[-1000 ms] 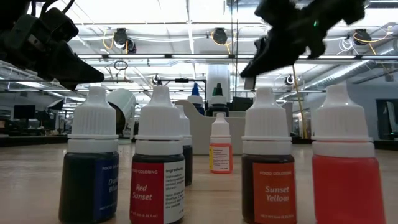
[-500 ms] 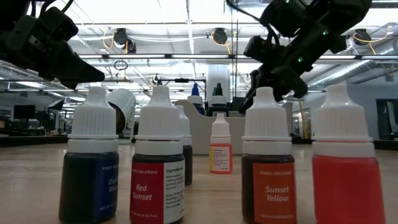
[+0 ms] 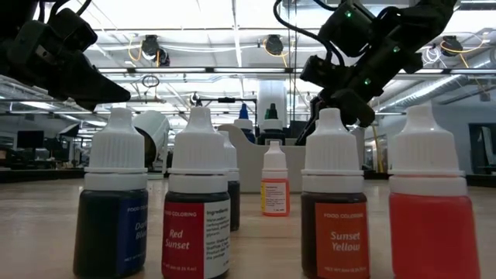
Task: Pick & Place food coloring
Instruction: Put the small purple food coloring bottle into the gray bin, then put the small orange food coloring bottle into the gray bin
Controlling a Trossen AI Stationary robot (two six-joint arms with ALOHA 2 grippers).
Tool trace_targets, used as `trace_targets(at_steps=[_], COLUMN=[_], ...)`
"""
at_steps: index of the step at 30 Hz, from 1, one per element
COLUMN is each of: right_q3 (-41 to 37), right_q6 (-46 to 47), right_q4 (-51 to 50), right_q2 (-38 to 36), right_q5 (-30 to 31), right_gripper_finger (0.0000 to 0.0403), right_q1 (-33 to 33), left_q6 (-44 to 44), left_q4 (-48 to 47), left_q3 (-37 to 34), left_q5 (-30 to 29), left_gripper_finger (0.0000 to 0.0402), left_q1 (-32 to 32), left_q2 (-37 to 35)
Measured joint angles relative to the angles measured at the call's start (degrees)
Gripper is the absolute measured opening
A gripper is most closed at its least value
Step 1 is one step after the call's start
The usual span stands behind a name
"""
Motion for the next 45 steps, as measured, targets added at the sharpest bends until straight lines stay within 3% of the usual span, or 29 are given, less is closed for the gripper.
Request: trace_targets(at_steps=[31,45], right_q3=[-5.41,-5.46], right_q6=[3.23,4.46], right_q4=[5.92,6.23], right_q2=[0.24,0.33], right_q5=[-1.74,-1.72], right_gripper_finger=[0.0059,0.0101], right_q1=[-1.14,-1.11], left_q6=[0.57,0.63], left_q4=[0.26,0.24], left_q3=[0.00,0.00], left_q5=[0.00,0.02], left_gripper_finger=[0.0037,0.0037], left_q1=[0.00,0.00], left_q2=[-0.01,-0.01])
